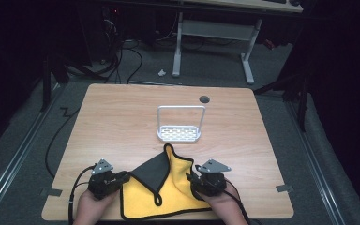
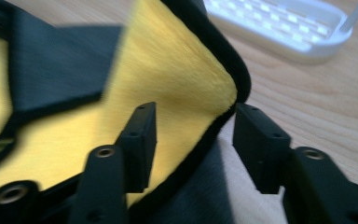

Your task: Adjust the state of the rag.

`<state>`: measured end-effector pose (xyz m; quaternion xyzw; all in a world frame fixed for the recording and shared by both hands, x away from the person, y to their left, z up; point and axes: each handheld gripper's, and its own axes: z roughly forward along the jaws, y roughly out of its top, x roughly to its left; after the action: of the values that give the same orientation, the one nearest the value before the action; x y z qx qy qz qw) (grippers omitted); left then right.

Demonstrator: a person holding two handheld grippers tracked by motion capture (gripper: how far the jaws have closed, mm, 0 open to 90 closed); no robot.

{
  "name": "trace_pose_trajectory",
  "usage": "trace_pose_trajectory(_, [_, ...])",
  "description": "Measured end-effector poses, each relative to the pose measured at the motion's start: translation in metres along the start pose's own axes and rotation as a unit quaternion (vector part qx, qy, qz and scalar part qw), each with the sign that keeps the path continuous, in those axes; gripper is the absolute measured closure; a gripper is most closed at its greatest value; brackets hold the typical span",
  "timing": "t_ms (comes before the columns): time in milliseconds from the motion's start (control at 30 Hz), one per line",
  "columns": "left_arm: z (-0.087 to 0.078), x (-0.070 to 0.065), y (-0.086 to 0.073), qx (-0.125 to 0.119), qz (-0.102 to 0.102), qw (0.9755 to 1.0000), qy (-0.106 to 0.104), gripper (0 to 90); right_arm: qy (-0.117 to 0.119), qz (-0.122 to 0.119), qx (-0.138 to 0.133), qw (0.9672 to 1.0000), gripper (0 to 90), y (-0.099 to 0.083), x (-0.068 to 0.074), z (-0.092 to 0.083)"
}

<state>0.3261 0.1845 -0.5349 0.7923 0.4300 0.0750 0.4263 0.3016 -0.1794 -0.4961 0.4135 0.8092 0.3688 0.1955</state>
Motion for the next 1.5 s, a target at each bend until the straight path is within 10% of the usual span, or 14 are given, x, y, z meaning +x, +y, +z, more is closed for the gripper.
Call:
trace_pose_trajectory(233, [-0.001,0.000,-0.001,-0.001,-0.003,1.0000,0.000,71.6,0.014,0.033,-0.009,0.9993,40.3,0.018,-0.027,0.028])
trace_pose_trajectory(367, [-0.001,0.000,-0.001,-0.001,-0.003,1.0000,-0.002,71.4,0.044,0.006,0.025,0.9987,61.4,0.016,-0.013,0.044])
trace_pose_trajectory(533, [-0.001,0.000,-0.001,0.000,-0.003,1.0000,-0.001,71.6,-0.015,-0.052,0.003,0.9985,90.0,0.014,0.003,0.034])
trace_pose_trajectory(733, [-0.001,0.000,-0.001,0.000,-0.002,1.0000,0.001,71.6,-0.038,-0.014,-0.006,0.9992,90.0,0.011,-0.021,0.009])
trace_pose_trajectory(800, [0.000,0.000,0.000,-0.001,-0.003,1.0000,0.000,71.6,0.002,0.012,0.005,0.9999,64.5,0.005,-0.018,0.008])
trace_pose_trajectory(933, [-0.001,0.000,-0.001,0.000,-0.001,1.0000,0.002,71.6,0.028,0.033,0.039,0.9983,50.8,-0.007,0.000,0.017])
trace_pose_trajectory(1100, [-0.001,0.000,-0.001,0.000,-0.002,1.0000,0.000,71.6,0.004,-0.010,0.045,0.9989,79.5,-0.010,0.008,0.021])
trace_pose_trajectory(1267, [-0.001,0.001,0.000,-0.001,-0.003,1.0000,0.000,71.7,-0.019,-0.049,0.031,0.9981,84.2,-0.008,0.014,0.013])
trace_pose_trajectory(1500, [-0.001,0.001,-0.001,-0.001,-0.006,1.0000,0.002,72.2,-0.063,-0.010,0.000,0.9979,83.5,-0.004,-0.022,-0.011])
